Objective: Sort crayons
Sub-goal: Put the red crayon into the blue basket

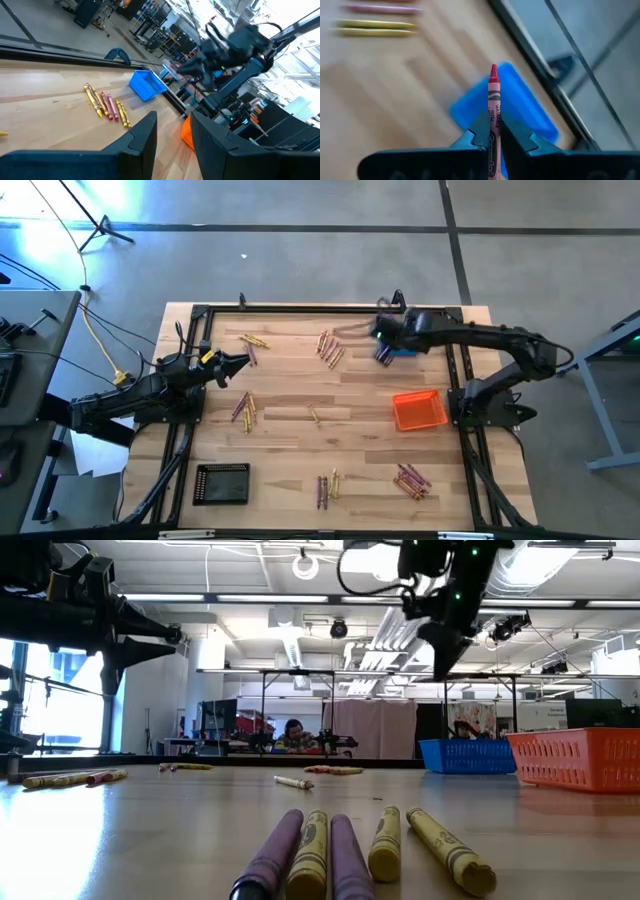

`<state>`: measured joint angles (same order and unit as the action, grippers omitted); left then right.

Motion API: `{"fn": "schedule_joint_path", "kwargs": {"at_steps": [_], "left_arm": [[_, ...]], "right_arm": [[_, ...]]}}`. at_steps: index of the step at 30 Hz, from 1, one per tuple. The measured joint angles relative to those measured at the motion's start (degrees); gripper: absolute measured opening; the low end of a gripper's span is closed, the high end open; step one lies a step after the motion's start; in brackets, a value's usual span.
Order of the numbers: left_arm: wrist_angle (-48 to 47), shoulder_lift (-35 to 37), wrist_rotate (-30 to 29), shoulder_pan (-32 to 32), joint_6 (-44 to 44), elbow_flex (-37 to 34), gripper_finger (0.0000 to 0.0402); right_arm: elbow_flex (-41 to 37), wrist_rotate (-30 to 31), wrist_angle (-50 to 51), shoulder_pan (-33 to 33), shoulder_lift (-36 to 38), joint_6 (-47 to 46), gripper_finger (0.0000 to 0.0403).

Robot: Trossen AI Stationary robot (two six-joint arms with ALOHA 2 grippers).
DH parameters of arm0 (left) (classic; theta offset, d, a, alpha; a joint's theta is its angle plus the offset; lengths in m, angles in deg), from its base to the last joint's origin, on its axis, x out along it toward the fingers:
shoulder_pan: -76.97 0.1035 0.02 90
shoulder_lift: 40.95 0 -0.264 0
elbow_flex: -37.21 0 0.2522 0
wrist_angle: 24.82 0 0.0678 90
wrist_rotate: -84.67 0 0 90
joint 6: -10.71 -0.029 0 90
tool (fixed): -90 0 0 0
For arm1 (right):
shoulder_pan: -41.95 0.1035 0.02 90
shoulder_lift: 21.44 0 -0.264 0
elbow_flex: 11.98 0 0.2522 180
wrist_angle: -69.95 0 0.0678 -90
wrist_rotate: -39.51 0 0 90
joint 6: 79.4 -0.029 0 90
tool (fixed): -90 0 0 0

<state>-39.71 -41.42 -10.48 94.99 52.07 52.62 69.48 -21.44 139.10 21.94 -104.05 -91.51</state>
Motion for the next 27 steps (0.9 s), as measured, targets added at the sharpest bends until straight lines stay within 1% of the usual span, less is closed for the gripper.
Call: {"fn": "schedule_joint_path", "kwargs": {"at_steps": [2, 5, 11, 13, 17, 21, 27], "left_arm": [[0.00, 0.00, 0.00, -0.01, 0.00, 0.00, 0.0106], [0.00, 0.00, 0.00, -0.01, 0.00, 0.00, 0.0106], [0.00, 0.00, 0.00, -0.01, 0.00, 0.00, 0.0106], [0.00, 0.00, 0.01, -0.01, 0.00, 0.00, 0.0106], [0.00, 0.00, 0.00, -0.01, 0.00, 0.00, 0.0106], [0.00, 0.00, 0.00, -0.01, 0.00, 0.00, 0.0106], [0.00, 0.00, 0.02, -0.01, 0.00, 0.00, 0.0106]], "right_arm": [[-0.02, -0.53, 0.59, -4.60, -0.13, -1.86, 0.0017], [-1.21, -4.17, 0.01, -10.40, -0.70, -2.08, 0.0017], [-7.96, -8.78, -3.77, -16.96, -0.74, -1.36, 0.0018], [-10.76, -9.96, -6.82, -17.99, -0.74, -0.56, 0.0018], [-15.75, -10.04, -14.37, -18.76, -0.74, 0.51, 0.0018], [-18.11, -10.02, -19.79, -18.78, -0.74, 0.58, 0.0024], [-17.12, -10.67, -20.00, -18.63, -0.70, 2.13, 0.0069]]}}
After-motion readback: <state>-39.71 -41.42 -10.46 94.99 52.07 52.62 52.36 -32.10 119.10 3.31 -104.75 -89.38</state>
